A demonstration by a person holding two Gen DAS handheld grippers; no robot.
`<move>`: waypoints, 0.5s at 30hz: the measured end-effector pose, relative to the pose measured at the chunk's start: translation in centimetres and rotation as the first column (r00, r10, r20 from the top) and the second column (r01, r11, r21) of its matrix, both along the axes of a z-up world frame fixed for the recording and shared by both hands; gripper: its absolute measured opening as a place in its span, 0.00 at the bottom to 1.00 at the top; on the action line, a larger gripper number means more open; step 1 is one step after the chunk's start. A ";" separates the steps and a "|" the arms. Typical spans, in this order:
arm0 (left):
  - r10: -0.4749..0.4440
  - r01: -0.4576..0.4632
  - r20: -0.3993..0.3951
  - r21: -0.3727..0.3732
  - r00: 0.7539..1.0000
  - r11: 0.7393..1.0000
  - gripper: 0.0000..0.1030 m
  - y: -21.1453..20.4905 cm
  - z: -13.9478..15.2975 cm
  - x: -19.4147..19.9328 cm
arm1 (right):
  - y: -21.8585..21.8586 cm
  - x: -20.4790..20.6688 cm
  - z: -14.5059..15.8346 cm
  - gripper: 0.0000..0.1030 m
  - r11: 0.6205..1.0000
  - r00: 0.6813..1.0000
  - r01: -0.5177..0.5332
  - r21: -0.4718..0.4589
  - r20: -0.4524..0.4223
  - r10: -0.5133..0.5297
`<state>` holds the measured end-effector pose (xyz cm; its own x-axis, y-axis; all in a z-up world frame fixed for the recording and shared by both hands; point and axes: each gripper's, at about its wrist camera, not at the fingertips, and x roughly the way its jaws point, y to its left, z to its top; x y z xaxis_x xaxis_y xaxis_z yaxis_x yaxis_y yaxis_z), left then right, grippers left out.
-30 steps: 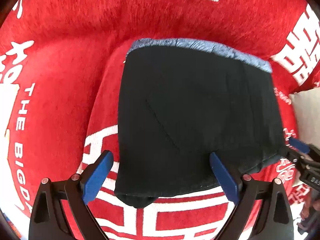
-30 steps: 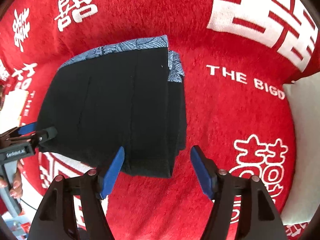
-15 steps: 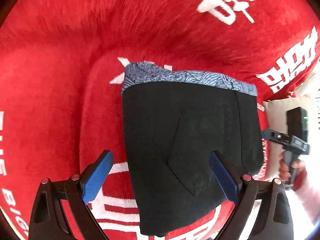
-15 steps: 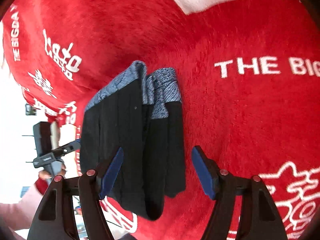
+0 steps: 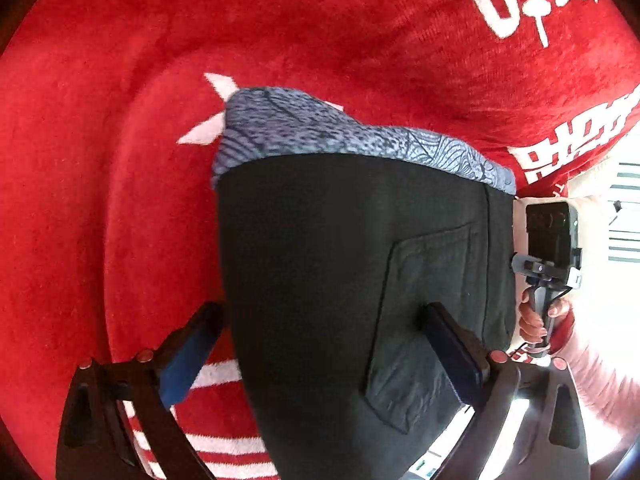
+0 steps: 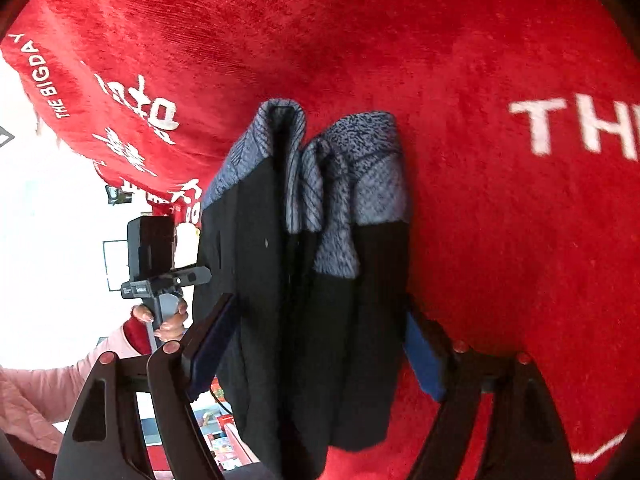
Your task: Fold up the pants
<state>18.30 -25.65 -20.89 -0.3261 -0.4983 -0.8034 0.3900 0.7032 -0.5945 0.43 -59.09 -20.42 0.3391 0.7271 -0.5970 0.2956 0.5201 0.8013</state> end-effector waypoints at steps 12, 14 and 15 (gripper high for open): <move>0.019 -0.016 0.129 -0.027 0.991 1.000 0.55 -0.7 5.0 -1.8 | 0.6 -0.7 2.4 0.37 0.995 0.995 0.095 -0.004 -0.030 -0.095; 0.019 -0.013 0.135 -0.042 0.991 0.999 0.55 -0.1 6.1 -1.9 | 0.6 -1.2 3.0 0.37 0.995 0.995 0.101 0.010 -0.021 -0.101; 0.014 -0.007 0.141 -0.045 0.990 0.999 0.55 -0.2 6.6 -2.1 | 0.7 -1.3 3.3 0.36 0.995 0.995 0.100 0.015 -0.019 -0.100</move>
